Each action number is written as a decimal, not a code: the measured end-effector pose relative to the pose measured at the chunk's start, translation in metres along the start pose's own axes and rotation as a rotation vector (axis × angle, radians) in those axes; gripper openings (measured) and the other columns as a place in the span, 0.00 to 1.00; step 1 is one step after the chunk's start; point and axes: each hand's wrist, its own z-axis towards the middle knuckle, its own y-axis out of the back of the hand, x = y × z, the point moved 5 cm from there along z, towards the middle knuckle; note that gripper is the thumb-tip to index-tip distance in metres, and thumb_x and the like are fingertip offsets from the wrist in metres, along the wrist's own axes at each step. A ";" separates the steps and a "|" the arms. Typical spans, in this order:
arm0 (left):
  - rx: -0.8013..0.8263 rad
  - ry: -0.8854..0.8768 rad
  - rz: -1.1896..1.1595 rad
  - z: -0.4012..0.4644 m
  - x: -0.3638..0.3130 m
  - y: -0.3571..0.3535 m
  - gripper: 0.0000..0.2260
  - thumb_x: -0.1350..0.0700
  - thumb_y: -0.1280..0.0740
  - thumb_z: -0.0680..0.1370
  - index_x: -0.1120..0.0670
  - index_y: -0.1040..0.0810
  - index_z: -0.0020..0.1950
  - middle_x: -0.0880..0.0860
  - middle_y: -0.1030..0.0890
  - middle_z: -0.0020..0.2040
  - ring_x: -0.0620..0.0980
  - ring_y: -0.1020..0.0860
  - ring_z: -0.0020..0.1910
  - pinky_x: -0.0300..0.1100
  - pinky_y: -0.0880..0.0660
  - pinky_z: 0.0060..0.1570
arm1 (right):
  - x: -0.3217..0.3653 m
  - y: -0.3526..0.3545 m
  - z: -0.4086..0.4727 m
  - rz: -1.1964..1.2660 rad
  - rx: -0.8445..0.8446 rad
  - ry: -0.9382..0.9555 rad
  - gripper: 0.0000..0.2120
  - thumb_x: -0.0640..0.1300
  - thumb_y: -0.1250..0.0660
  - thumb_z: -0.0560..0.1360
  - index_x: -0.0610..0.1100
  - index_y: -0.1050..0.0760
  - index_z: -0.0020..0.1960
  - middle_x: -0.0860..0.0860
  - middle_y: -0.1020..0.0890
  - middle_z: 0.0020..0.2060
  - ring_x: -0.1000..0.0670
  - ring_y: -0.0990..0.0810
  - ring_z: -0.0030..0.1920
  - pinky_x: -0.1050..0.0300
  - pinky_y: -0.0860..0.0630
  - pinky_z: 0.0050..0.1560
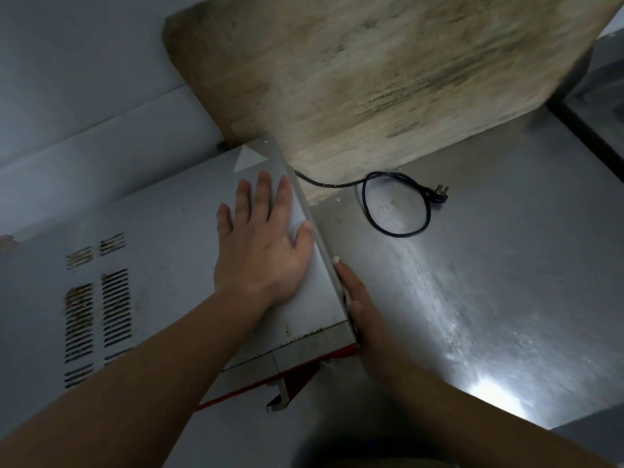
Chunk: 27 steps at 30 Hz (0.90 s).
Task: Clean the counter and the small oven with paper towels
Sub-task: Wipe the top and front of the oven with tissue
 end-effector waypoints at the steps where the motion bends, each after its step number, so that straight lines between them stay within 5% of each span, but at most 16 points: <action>1: -0.002 -0.001 0.000 0.000 0.000 0.000 0.32 0.37 0.59 0.79 0.45 0.62 0.81 0.49 0.61 0.82 0.52 0.63 0.80 0.58 0.60 0.78 | 0.016 -0.003 -0.009 -0.018 0.008 0.062 0.41 0.73 0.46 0.75 0.49 0.44 0.79 0.55 0.42 0.79 0.52 0.45 0.78 0.40 0.45 0.77; 6: -0.005 -0.005 0.008 0.000 0.000 0.001 0.32 0.37 0.58 0.79 0.45 0.61 0.82 0.50 0.60 0.82 0.53 0.62 0.80 0.59 0.60 0.78 | 0.042 -0.008 -0.025 -0.103 -0.001 0.272 0.38 0.67 0.51 0.80 0.39 0.43 0.78 0.48 0.44 0.79 0.45 0.47 0.79 0.35 0.44 0.75; 10: -0.006 -0.005 0.015 0.000 -0.002 0.001 0.32 0.37 0.58 0.79 0.45 0.61 0.82 0.50 0.60 0.83 0.53 0.62 0.81 0.59 0.59 0.78 | 0.027 -0.005 -0.018 -0.066 -0.013 0.301 0.37 0.67 0.51 0.80 0.43 0.45 0.79 0.47 0.44 0.79 0.43 0.47 0.79 0.36 0.45 0.76; 14: -0.002 -0.001 0.033 0.001 -0.002 0.002 0.33 0.37 0.60 0.78 0.46 0.60 0.82 0.50 0.59 0.83 0.53 0.61 0.81 0.59 0.58 0.78 | -0.027 0.000 -0.013 0.044 -0.028 0.044 0.33 0.67 0.48 0.79 0.53 0.44 0.79 0.58 0.42 0.78 0.54 0.45 0.78 0.49 0.47 0.78; 18: -0.006 0.001 0.039 0.000 -0.003 0.000 0.33 0.36 0.60 0.78 0.46 0.60 0.82 0.50 0.59 0.83 0.53 0.61 0.81 0.59 0.58 0.78 | -0.075 0.008 -0.009 0.148 -0.100 -0.297 0.22 0.66 0.44 0.80 0.62 0.34 0.71 0.60 0.31 0.73 0.66 0.32 0.69 0.58 0.38 0.74; 22: -0.014 0.007 0.042 0.000 -0.002 -0.001 0.34 0.35 0.61 0.77 0.45 0.59 0.82 0.49 0.59 0.83 0.52 0.61 0.81 0.58 0.58 0.78 | -0.093 0.011 0.008 0.125 -0.091 -0.342 0.28 0.68 0.44 0.77 0.61 0.35 0.74 0.61 0.34 0.74 0.60 0.35 0.73 0.52 0.43 0.77; 27: -0.017 -0.004 0.052 0.001 -0.001 -0.002 0.35 0.34 0.62 0.77 0.45 0.59 0.82 0.49 0.58 0.83 0.53 0.60 0.81 0.57 0.58 0.78 | -0.079 0.011 0.010 0.245 -0.175 -0.361 0.16 0.62 0.40 0.80 0.62 0.31 0.67 0.59 0.30 0.71 0.56 0.32 0.72 0.48 0.40 0.76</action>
